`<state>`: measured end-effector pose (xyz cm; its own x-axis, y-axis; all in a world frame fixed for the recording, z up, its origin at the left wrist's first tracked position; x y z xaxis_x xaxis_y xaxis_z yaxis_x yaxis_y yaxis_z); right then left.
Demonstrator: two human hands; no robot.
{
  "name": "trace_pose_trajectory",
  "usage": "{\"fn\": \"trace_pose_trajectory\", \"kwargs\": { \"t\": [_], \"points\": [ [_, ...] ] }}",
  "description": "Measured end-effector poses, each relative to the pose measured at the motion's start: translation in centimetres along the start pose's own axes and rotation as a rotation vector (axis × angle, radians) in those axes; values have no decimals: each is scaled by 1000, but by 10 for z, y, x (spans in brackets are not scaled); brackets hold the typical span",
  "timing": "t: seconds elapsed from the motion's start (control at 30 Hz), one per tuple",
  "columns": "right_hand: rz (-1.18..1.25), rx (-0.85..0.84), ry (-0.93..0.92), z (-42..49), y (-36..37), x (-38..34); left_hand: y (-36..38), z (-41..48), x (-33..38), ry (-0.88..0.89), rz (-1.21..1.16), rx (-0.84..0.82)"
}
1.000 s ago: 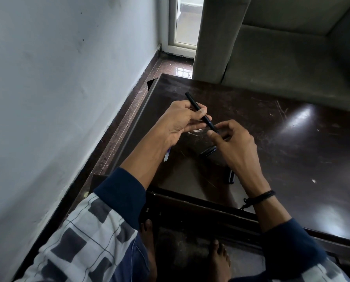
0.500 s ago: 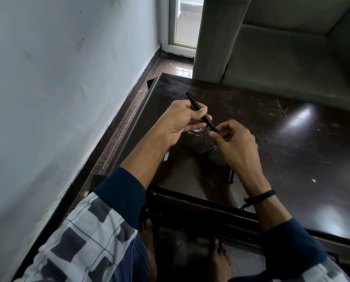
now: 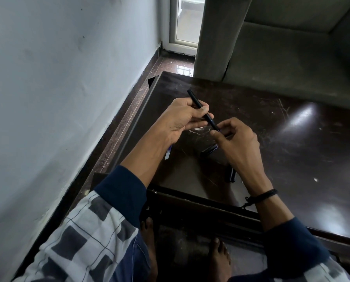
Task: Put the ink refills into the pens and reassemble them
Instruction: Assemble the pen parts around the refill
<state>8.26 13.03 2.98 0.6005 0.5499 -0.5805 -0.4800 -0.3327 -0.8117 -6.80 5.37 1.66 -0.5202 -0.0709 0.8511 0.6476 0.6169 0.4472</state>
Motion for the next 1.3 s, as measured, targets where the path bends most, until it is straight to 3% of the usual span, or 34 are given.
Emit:
{"fn": "trace_pose_trajectory", "kwargs": {
  "t": [1.3],
  "points": [
    [-32,-26,30,-1,0,-1,2,-1,-1,0,20,-15]
  ]
}}
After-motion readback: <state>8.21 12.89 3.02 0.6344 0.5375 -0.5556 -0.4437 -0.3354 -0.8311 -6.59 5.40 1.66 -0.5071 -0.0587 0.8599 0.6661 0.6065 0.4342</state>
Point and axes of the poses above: each hand's wrist, its own z-axis towards the middle knuckle, its own y-axis out of the palm, x = y × z, the point moved 8 cm from there along z, towards the middle knuckle, and after that the axes turned 15 degrees about -z, right-handed, at the moved point
